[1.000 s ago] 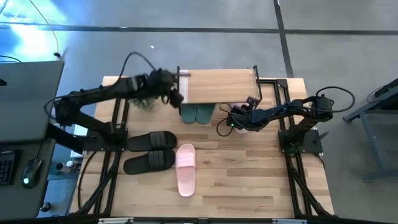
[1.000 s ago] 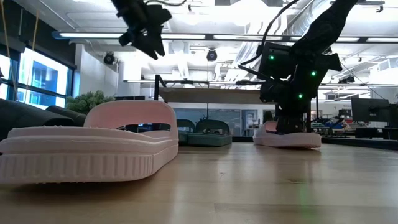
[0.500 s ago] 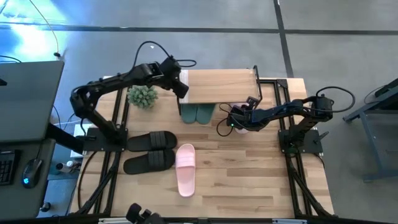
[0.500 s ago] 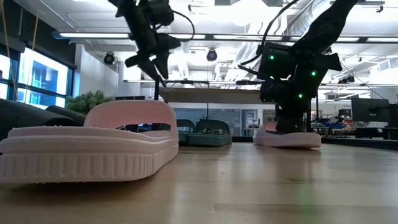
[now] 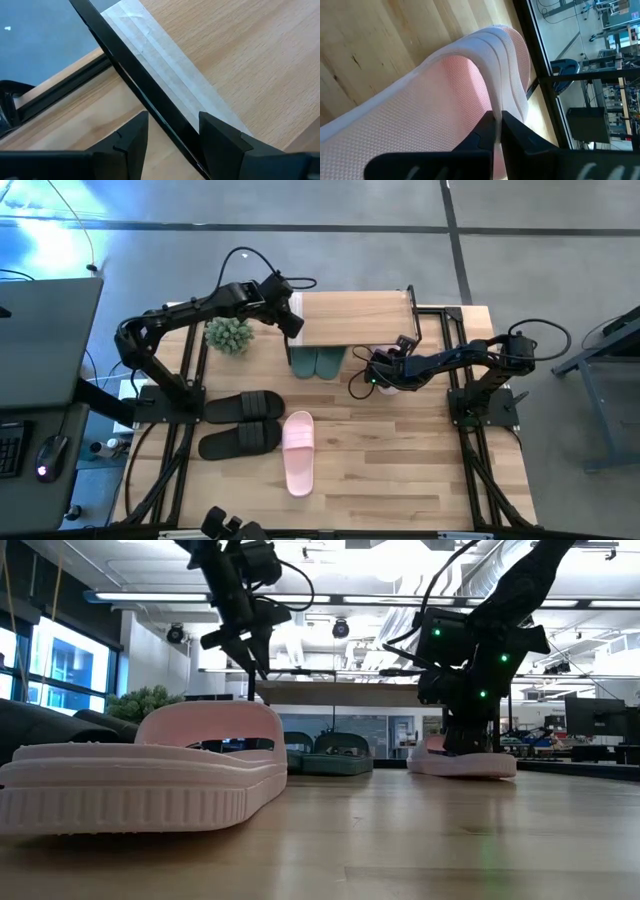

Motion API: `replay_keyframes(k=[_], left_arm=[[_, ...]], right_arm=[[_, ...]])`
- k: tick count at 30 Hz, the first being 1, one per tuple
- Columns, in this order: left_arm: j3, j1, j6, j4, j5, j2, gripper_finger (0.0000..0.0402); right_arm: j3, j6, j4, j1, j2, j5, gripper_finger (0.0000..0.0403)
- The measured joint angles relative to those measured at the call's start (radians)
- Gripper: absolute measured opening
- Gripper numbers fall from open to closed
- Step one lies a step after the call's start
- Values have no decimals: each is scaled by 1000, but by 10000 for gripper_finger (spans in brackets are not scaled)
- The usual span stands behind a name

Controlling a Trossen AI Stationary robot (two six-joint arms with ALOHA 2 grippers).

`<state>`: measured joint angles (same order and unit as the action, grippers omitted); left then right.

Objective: Pick and place slides into the shelf
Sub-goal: Put the right pink slides under the shelf

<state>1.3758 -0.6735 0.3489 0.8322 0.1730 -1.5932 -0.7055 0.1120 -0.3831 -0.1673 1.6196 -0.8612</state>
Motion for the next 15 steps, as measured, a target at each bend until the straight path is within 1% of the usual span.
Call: replay_keyframes(k=[15], left_arm=[[0,0,8,9,3,0,159]], right_arm=[[0,-5,0,0,0,0,5]])
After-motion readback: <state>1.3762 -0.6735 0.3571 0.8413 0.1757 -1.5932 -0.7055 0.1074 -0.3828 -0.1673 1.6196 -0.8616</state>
